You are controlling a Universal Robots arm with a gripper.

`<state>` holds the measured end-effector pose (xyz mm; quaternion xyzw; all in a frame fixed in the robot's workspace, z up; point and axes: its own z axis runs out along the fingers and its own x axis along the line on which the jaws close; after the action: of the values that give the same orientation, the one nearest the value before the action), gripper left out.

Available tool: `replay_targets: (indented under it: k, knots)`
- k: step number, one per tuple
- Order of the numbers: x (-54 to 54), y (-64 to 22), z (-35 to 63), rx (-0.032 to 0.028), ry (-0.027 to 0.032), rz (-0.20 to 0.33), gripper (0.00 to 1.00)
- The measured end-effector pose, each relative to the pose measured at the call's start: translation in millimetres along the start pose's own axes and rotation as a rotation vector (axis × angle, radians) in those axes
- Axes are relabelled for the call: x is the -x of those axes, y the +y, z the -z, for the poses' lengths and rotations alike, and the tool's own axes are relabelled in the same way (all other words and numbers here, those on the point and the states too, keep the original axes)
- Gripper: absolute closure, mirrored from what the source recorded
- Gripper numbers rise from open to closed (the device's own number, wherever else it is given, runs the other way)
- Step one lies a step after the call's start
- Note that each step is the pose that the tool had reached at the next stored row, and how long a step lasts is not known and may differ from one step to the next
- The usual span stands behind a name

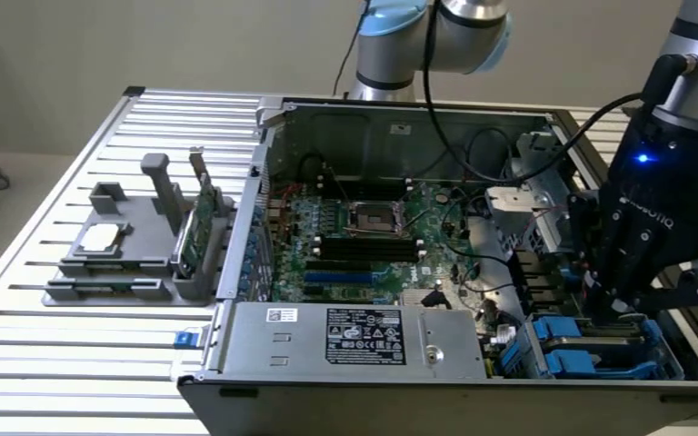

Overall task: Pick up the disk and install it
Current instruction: 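Insert the first disk wire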

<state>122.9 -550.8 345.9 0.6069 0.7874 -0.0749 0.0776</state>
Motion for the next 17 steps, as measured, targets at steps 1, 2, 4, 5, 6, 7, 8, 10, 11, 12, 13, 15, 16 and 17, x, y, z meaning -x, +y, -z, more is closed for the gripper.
replay_targets:
  k: [1, 2, 4, 5, 6, 7, 8, 10, 11, 12, 13, 15, 16, 17]
  knots:
    - [-1.0, 0.9, 0.3, -0.0054, -0.0042, 0.001, 0.84]
    - [-1.5, 2.2, 0.5, -0.0107, -0.0075, 0.002, 0.84]
    - [-1.6, 5.4, 0.6, -0.0217, -0.0129, 0.004, 0.84]
    - [-1.3, 7.3, 0.6, -0.0259, -0.0146, 0.005, 0.84]
    - [-1.1, 9.2, 0.8, -0.0296, -0.016, 0.006, 0.84]
    - [-1.2, 11.2, 0.8, -0.0333, -0.0165, 0.007, 0.84]
    - [-1.3, 13.1, 0.8, -0.0369, -0.0165, 0.008, 0.84]
    - [-1.6, 15.7, 0.9, -0.0405, -0.0155, 0.007, 0.84]
    - [-2.1, 16.3, 1.0, -0.0417, -0.0152, 0.005, 0.84]
    - [-2.4, 16.5, 1.1, -0.0429, -0.015, 0.0, 0.84]
    - [-2.6, 16.6, 1.1, -0.0443, -0.0147, -0.006, 0.84]
    - [-2.8, 16.8, 1.2, -0.0479, -0.014, -0.022, 0.84]
    - [-2.8, 16.8, 1.2, -0.05, -0.0136, -0.031, 0.84]
    - [-2.9, 16.8, 1.2, -0.0521, -0.013, -0.04, 0.84]
